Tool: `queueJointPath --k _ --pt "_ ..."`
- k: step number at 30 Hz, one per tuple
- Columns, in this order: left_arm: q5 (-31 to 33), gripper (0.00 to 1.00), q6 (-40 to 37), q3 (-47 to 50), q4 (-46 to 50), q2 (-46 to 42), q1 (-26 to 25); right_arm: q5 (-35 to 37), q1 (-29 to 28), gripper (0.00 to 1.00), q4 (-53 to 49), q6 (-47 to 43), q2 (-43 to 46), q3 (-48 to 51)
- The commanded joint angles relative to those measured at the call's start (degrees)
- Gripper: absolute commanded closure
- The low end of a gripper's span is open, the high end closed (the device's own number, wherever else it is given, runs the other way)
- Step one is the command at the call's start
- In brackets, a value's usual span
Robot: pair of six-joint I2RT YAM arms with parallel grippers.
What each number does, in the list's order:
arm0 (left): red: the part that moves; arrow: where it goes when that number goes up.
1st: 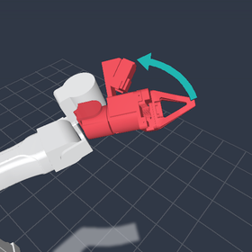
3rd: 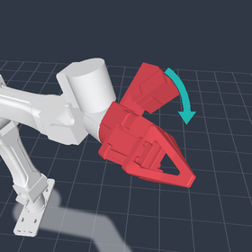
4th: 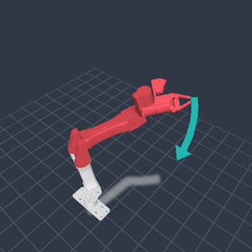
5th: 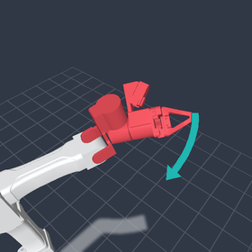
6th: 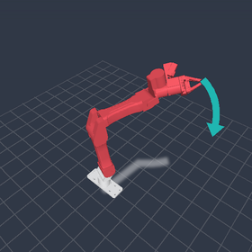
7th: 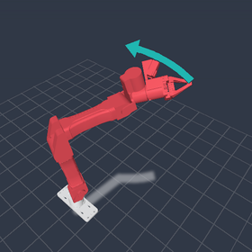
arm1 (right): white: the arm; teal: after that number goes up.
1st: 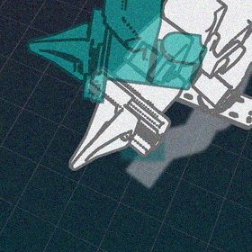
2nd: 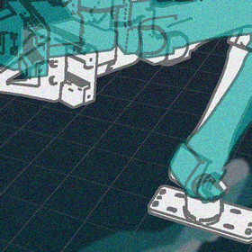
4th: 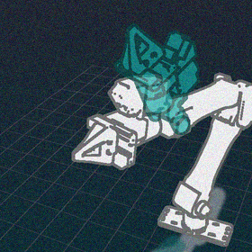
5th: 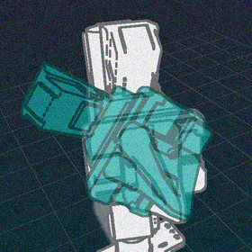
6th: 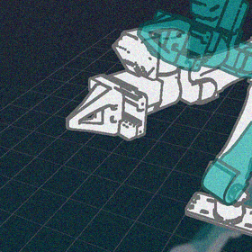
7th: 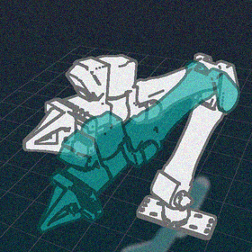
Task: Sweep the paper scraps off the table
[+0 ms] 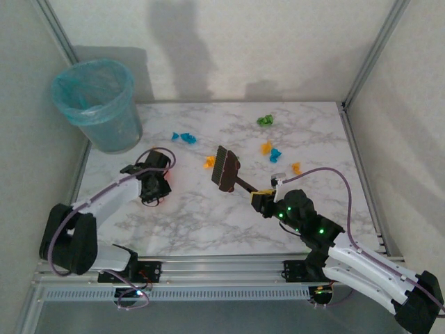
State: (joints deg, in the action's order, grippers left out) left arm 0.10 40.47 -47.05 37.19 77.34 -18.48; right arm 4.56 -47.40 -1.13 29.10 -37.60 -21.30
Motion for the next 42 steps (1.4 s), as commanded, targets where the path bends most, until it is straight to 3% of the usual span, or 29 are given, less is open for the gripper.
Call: queueJointPath --k 1,5,14,18,23,26,31,37,42 --pt "-6.05 1.00 -1.05 -1.95 0.11 -5.20 -1.46 0.90 -0.06 1.00 4.01 -1.45 1.01 -0.06" --pt "-9.41 1.00 -3.10 -6.13 2.40 -10.08 -3.16 0.96 -0.06 1.00 5.03 -1.59 1.83 0.46" --pt "-5.26 1.00 -8.87 -18.25 16.57 -11.48 -12.05 4.46 -0.02 1.00 7.01 -3.45 1.79 1.30" --pt "-3.24 1.00 -8.36 -17.66 18.19 -12.63 -16.50 8.52 0.09 1.00 1.40 -0.14 1.93 -2.82" --pt "-1.01 1.00 -7.73 -15.93 17.92 -13.24 -22.11 13.54 1.95 1.00 -12.02 3.77 -3.79 -16.46" --pt "-0.14 1.00 -9.02 -14.00 17.68 -11.71 -24.55 8.72 9.30 1.00 -17.24 5.78 -10.83 -24.85" --pt "-0.08 1.00 -10.64 -12.93 15.39 -5.71 -28.19 -0.49 21.23 1.00 -12.15 7.63 -19.02 -29.26" --pt "-0.38 1.00 -14.57 -16.46 13.79 6.23 -31.88 -4.77 24.62 1.00 -8.03 2.01 -31.31 -33.70" --pt "-1.23 1.00 -16.18 -16.68 12.53 12.23 -31.94 -9.29 24.76 1.00 -3.29 -1.45 -34.07 -33.54"
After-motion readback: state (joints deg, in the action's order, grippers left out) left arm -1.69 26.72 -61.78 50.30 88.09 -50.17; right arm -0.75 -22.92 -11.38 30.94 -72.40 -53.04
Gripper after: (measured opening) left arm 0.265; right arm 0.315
